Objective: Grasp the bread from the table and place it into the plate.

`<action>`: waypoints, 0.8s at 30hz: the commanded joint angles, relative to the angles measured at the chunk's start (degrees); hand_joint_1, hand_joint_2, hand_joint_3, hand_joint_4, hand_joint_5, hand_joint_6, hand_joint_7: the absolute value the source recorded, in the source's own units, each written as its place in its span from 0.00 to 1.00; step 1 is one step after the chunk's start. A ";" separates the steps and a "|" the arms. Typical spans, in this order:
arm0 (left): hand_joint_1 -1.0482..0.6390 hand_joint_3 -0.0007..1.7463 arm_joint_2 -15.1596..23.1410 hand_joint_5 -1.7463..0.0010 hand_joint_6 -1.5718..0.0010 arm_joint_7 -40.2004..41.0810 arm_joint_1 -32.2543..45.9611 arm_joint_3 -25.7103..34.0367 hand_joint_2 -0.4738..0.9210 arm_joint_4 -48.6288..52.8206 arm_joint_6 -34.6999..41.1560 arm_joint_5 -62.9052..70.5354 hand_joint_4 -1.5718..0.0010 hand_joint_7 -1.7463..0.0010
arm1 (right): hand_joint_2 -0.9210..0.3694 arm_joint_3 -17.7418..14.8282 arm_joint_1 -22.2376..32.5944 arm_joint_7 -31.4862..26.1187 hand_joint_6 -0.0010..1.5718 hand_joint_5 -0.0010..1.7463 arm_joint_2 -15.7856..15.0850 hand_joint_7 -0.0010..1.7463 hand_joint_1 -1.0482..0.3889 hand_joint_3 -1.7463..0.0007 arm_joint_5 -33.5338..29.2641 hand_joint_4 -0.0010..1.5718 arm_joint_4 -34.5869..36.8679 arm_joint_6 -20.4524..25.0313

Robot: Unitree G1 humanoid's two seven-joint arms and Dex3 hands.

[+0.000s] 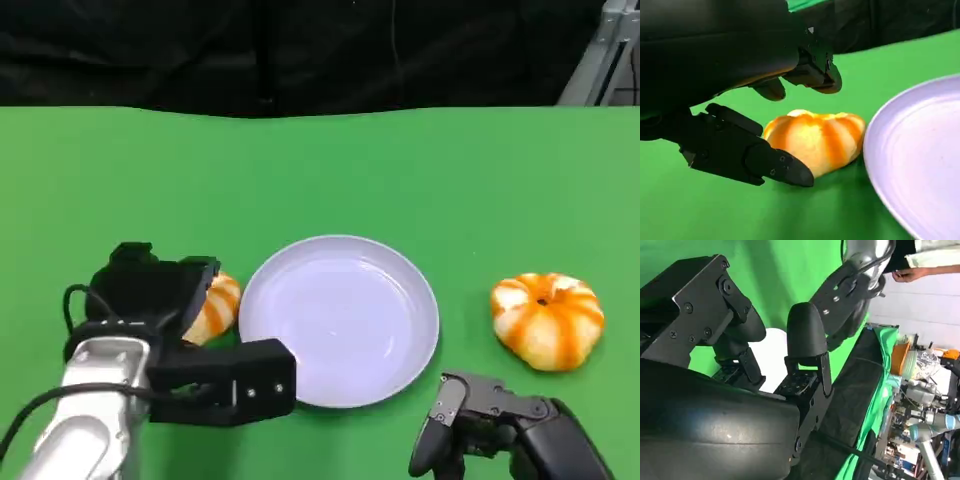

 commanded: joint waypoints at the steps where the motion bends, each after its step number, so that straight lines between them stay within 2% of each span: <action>1: 0.30 0.00 -0.61 0.65 0.74 2.01 -3.81 -2.39 0.97 7.04 0.97 1.11 0.94 0.99 | 0.46 -0.03 0.24 -0.04 0.48 0.96 -0.22 0.84 0.87 0.16 0.74 0.56 -0.30 -0.30; 5: 0.31 0.00 -1.86 0.69 0.74 4.32 -6.75 -3.52 0.98 14.59 0.37 -0.46 0.93 1.00 | 0.46 0.06 0.21 -0.02 0.47 0.96 -0.25 0.84 0.87 0.17 0.83 0.56 0.24 -0.84; 8: 0.34 0.00 -1.80 0.74 0.74 5.33 -8.76 -3.60 0.99 20.41 -3.54 -3.79 0.91 1.00 | 0.46 0.21 0.38 0.04 0.47 0.97 -0.35 0.84 0.87 0.17 0.82 0.55 0.43 -1.05; 10: 0.36 0.00 -1.52 0.80 0.72 6.62 -9.94 -3.67 0.99 24.25 -6.54 -5.78 0.84 1.00 | 0.46 0.39 0.52 -0.12 0.47 0.97 -0.38 0.84 0.88 0.17 0.44 0.55 0.53 -1.42; 11: 0.39 0.00 -1.46 0.83 0.66 7.27 -10.45 -3.76 0.99 25.83 -7.55 -6.51 0.74 0.99 | 0.46 0.46 0.56 -0.20 0.47 0.97 -0.41 0.83 0.87 0.17 0.23 0.56 0.55 -1.54; 13: 0.41 0.00 -1.48 0.86 0.62 10.85 -10.80 -3.06 1.00 28.86 -9.69 -8.25 0.68 0.99 | 0.46 0.55 0.76 -0.29 0.47 0.97 -0.41 0.83 0.87 0.18 0.10 0.56 0.41 -1.63; 14: 0.43 0.00 -1.49 0.42 0.41 13.23 -10.79 -2.53 0.97 30.32 -10.89 -9.26 0.55 0.94 | 0.45 0.59 0.90 -0.31 0.47 0.97 -0.39 0.83 0.88 0.18 0.15 0.56 0.32 -1.65; 15: 0.43 0.00 -1.30 0.23 0.34 16.10 -10.32 -1.99 0.96 30.72 -11.87 -10.03 0.52 0.93 | 0.44 0.57 1.04 -0.33 0.47 0.96 -0.40 0.83 0.88 0.19 0.18 0.55 0.25 -1.68; 16: 0.45 0.00 -1.06 0.12 0.35 18.15 -9.92 -1.71 0.97 30.66 -12.50 -10.53 0.49 0.77 | 0.44 0.51 1.12 -0.36 0.47 0.97 -0.45 0.82 0.88 0.19 0.15 0.55 0.21 -1.73; 17: 0.47 0.00 -0.88 0.05 0.47 19.27 -9.76 -1.73 0.98 30.54 -12.81 -10.78 0.48 0.44 | 0.44 0.46 1.14 -0.37 0.47 0.97 -0.48 0.82 0.88 0.19 0.11 0.55 0.20 -1.78; 19: 0.48 0.04 0.05 0.01 0.59 21.37 -9.02 -1.72 0.99 28.51 -12.95 -10.73 0.48 0.16 | 0.43 0.26 0.95 -0.42 0.47 0.97 -0.55 0.82 0.87 0.20 0.08 0.55 0.71 -2.58; 20: 0.48 0.06 0.48 0.01 0.63 22.24 -8.67 -1.60 1.00 26.98 -12.49 -10.53 0.48 0.08 | 0.44 0.08 0.84 -0.33 0.47 0.97 -0.60 0.82 0.87 0.20 0.28 0.55 0.95 -2.77; 22: 0.47 0.06 1.15 0.00 0.62 23.65 -7.94 -1.22 1.00 23.63 -10.83 -9.87 0.47 0.12 | 0.44 -0.27 0.73 -0.16 0.47 0.96 -0.64 0.82 0.87 0.20 0.68 0.55 1.26 -2.88; 23: 0.47 0.06 1.38 0.00 0.61 23.95 -7.64 -1.17 1.00 22.17 -9.78 -9.45 0.46 0.19 | 0.44 -0.42 0.70 -0.08 0.47 0.96 -0.66 0.82 0.86 0.20 0.84 0.55 1.36 -2.91; 24: 0.46 0.06 1.63 0.00 0.60 24.73 -7.28 -1.27 1.00 20.57 -8.50 -8.59 0.46 0.22 | 0.44 -0.64 0.62 -0.01 0.47 0.95 -0.73 0.82 0.86 0.20 0.96 0.55 1.58 -3.15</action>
